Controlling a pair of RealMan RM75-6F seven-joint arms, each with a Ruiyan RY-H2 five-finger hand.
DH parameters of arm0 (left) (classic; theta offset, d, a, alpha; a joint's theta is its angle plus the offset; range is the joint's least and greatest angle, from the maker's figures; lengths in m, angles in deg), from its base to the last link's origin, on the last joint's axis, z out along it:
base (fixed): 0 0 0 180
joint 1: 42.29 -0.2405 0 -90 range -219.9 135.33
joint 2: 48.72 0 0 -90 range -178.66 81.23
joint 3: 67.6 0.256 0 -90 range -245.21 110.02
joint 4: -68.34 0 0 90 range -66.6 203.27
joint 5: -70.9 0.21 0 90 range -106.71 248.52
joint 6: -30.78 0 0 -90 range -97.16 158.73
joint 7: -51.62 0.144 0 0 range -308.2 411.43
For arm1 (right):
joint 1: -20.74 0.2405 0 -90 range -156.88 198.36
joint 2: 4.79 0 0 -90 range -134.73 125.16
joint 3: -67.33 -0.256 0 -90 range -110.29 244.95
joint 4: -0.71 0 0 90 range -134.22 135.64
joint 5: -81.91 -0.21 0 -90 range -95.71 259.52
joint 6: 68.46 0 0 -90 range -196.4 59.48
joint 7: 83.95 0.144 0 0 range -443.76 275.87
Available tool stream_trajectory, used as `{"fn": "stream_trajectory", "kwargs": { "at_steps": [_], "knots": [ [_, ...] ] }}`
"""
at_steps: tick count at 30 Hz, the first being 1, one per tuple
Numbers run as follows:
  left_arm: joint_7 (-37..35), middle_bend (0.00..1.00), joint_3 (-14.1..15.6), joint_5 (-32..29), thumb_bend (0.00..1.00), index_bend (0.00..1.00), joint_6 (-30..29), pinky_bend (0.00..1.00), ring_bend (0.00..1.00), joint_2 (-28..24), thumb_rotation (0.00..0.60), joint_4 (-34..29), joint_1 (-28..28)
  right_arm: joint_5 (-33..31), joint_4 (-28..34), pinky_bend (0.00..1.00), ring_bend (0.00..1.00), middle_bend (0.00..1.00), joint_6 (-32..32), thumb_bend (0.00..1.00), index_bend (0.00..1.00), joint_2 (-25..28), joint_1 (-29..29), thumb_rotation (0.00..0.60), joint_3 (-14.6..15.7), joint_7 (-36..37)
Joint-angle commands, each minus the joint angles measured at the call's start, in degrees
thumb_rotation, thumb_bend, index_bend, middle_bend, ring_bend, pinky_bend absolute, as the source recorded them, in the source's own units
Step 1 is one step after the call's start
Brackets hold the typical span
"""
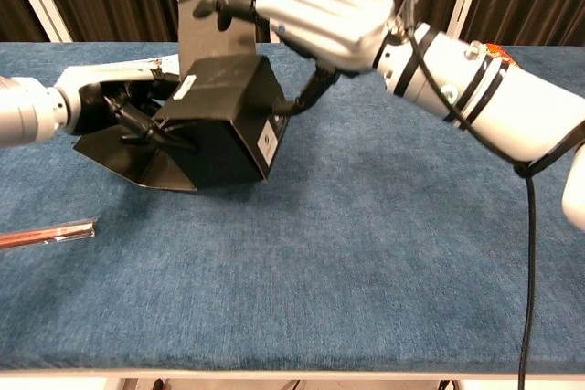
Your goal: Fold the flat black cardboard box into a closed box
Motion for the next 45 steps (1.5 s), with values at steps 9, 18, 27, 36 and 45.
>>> {"fn": "stream_trajectory", "kwargs": {
  "at_steps": [9,18,27,36,45],
  "knots": [
    [9.1,0.33,0.3,-2.5,0.01,0.33,0.2,0.93,0.68,5.1,0.600,3.3,-1.3,3.7,-15.0,1.00,0.74,0.11,-7.0,0.08,0.04,-9.4,-2.3,0.600,4.3,2.3],
    [12.7,0.30,-0.1,-2.4,0.01,0.28,-0.6,0.93,0.68,5.1,0.600,2.8,-2.1,4.4,-22.6,1.00,0.74,0.27,-10.4,0.10,0.19,-12.8,-2.4,0.600,5.7,6.7],
    [16.5,0.28,-0.1,-1.5,0.01,0.24,-2.5,0.93,0.67,5.5,0.599,2.6,-3.0,3.8,-24.2,1.00,0.74,0.40,-9.9,0.16,0.38,-13.6,-2.3,0.600,6.5,8.1],
    [20.0,0.23,-0.1,-1.0,0.00,0.19,-3.8,0.93,0.67,6.0,0.493,2.3,-3.7,3.9,-23.9,1.00,0.75,0.40,-9.3,0.16,0.38,-13.0,-2.8,0.600,7.9,8.6],
    [22.3,0.22,-0.4,-0.7,0.00,0.17,-4.3,0.92,0.66,6.4,0.458,1.9,-3.8,4.1,-22.5,1.00,0.75,0.39,-8.6,0.16,0.38,-12.0,-3.4,0.600,9.2,8.5]
  ]
}}
